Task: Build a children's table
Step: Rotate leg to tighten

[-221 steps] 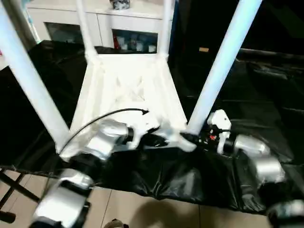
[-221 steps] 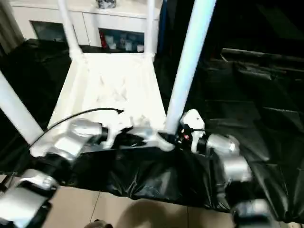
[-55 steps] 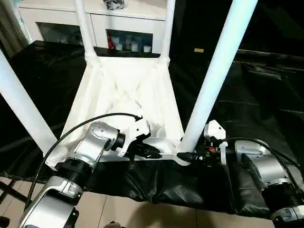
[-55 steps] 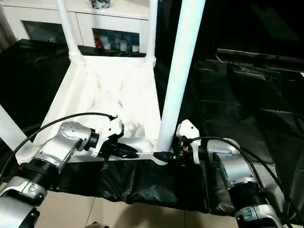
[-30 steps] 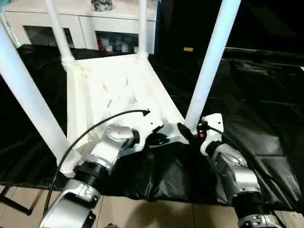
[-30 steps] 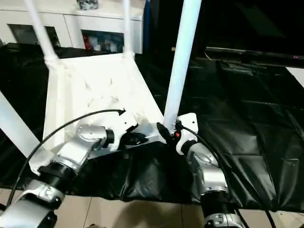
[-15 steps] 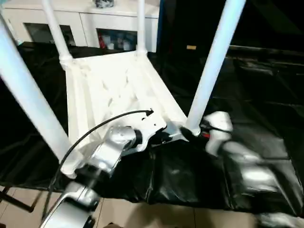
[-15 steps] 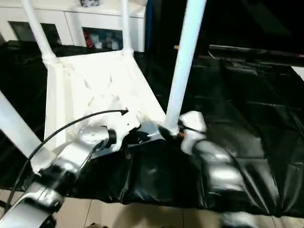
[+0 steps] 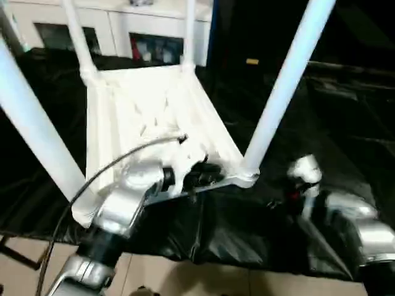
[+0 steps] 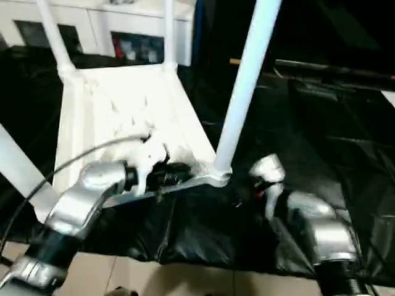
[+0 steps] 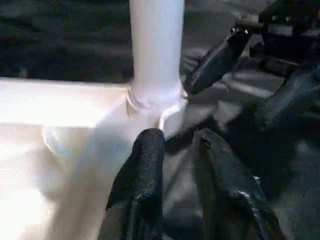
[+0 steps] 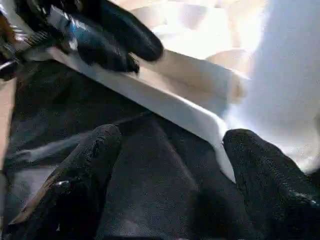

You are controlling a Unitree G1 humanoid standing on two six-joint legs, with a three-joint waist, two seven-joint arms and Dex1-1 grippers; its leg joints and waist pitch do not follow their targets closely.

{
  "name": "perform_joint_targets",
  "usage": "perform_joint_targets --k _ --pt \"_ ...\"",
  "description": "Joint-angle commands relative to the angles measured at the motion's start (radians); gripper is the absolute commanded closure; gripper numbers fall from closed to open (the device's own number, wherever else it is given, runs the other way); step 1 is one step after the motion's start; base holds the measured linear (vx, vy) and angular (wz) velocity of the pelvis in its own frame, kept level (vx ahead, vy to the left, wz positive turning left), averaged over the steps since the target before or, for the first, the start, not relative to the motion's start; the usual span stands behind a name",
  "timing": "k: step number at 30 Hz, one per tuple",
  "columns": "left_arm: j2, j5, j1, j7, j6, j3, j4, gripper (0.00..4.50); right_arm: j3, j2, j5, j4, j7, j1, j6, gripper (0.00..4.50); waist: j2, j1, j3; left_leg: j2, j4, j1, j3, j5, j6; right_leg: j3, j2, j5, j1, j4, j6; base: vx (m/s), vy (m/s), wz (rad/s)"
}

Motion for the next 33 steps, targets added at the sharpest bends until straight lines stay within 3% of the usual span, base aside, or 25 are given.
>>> perform_joint_targets --k 1,3,5,7,10,12,13,19,22,26,28,29,30,33 --pt "0.011 -0.041 0.015 -0.02 0.043 -0.009 -0.076 2.77 0.018 0.0 0.02 -0.034 0.026 -0.01 0.03 0.78 -0.016 0.002 -0.06 0.049 -0.064 0.013 -0.02 -0.218 0.053 0.041 -0.059 -0.285 0.044 -0.062 -0.188 0.0 0.0 0.0" --pt "0.017 -0.062 0.027 -0.033 0.061 -0.007 -0.104 2.77 0.028 0.006 0.018 -0.034 0.03 -0.015 0.032 0.78 -0.014 0.005 -0.06 0.05 -0.064 0.015 -0.022 -0.219 0.048 0.041 -0.061 -0.286 0.042 -0.06 -0.192 0.0 0.0 0.0" --pt "0.048 -0.122 0.079 -0.081 0.146 -0.017 -0.205 2.47 0.044 0.044 -0.006 0.005 -0.002 -0.057 0.013 0.78 -0.015 0.003 -0.06 0.05 -0.066 0.015 -0.021 -0.211 0.04 0.042 -0.06 -0.267 0.041 -0.056 -0.2 0.0 0.0 0.0" --pt "0.075 -0.128 0.109 -0.103 0.185 -0.037 -0.252 2.37 0.05 0.067 -0.013 0.04 -0.019 -0.089 0.009 0.78 -0.015 -0.005 -0.058 0.048 -0.067 0.015 -0.02 -0.223 0.031 0.043 -0.056 -0.289 0.038 -0.058 -0.193 0.0 0.0 0.0" --pt "0.097 -0.111 0.133 -0.105 0.195 -0.052 -0.272 2.06 0.05 0.089 -0.038 0.091 -0.061 -0.123 -0.02 0.78 -0.011 -0.002 -0.057 0.047 -0.065 0.02 -0.019 -0.235 0.018 0.045 -0.056 -0.298 0.035 -0.059 -0.185 0.0 0.0 0.0" --pt "0.112 -0.089 0.168 -0.059 0.212 -0.042 -0.287 1.98 0.025 0.136 -0.082 0.212 -0.198 -0.199 -0.078 0.78 -0.013 -0.01 -0.055 0.046 -0.067 0.014 -0.021 -0.245 0.003 0.044 -0.056 -0.312 0.033 -0.058 -0.187 0.0 0.0 0.0" --pt "0.114 -0.089 0.174 -0.048 0.217 -0.038 -0.29 1.86 0.018 0.145 -0.091 0.237 -0.228 -0.215 -0.091 0.78 -0.013 -0.01 -0.057 0.045 -0.067 0.021 -0.021 -0.256 -0.015 0.045 -0.055 -0.336 0.032 -0.059 -0.177 0.0 0.0 0.0" --pt "0.155 -0.1 0.224 0.004 0.239 0.011 -0.326 1.41 -0.06 0.219 -0.105 0.429 -0.492 -0.341 -0.138 0.78 -0.007 -0.012 -0.057 0.042 -0.069 0.025 -0.021 -0.303 -0.044 0.047 -0.05 -0.334 0.028 -0.056 -0.167 0.0 0.0 0.0" --pt "0.169 -0.1 0.238 0.018 0.211 0.04 -0.325 1.13 -0.096 0.236 -0.112 0.529 -0.64 -0.396 -0.156 0.78 -0.008 -0.011 -0.059 0.04 -0.068 0.023 -0.02 -0.287 -0.043 0.046 -0.048 -0.301 0.03 -0.052 -0.163 0.0 0.0 0.0" --pt "0.191 -0.121 0.25 0.005 0.223 0.059 -0.355 0.7 -0.129 0.243 -0.11 0.619 -0.719 -0.443 -0.205 0.78 -0.004 -0.01 -0.061 0.039 -0.065 0.024 -0.018 -0.278 -0.045 0.046 -0.047 -0.265 0.03 -0.047 -0.169 0.0 0.0 0.0" --pt "0.2 -0.13 0.252 0.0 0.226 0.062 -0.362 0.7 -0.141 0.244 -0.109 0.641 -0.743 -0.456 -0.215 0.78 -0.005 -0.012 -0.061 0.038 -0.065 0.023 -0.017 -0.278 -0.043 0.046 -0.045 -0.256 0.03 -0.044 -0.166 0.0 0.0 0.0" --pt "0.205 -0.136 0.255 -0.002 0.228 0.064 -0.368 0.65 -0.148 0.244 -0.109 0.653 -0.758 -0.462 -0.221 0.78 0.001 -0.011 -0.061 0.038 -0.065 0.025 -0.017 -0.278 -0.044 0.046 -0.043 -0.252 0.029 -0.044 -0.167 0.0 0.0 0.0" --pt "0.217 -0.142 0.253 0.0 0.227 0.075 -0.367 0.41 -0.158 0.238 -0.113 0.683 -0.791 -0.478 -0.234 0.78 -0.001 -0.013 -0.062 0.037 -0.065 0.024 -0.017 -0.274 -0.047 0.045 -0.042 -0.238 0.03 -0.042 -0.17 0.0 0.0 0.0" --pt "0.238 -0.139 0.242 0.008 0.204 0.097 -0.344 0.31 -0.173 0.228 -0.113 0.727 -0.828 -0.501 -0.255 0.78 -0.001 -0.011 -0.062 0.036 -0.063 0.026 -0.014 -0.283 -0.046 0.046 -0.041 -0.237 0.028 -0.042 -0.172 0.0 0.0 0.0"
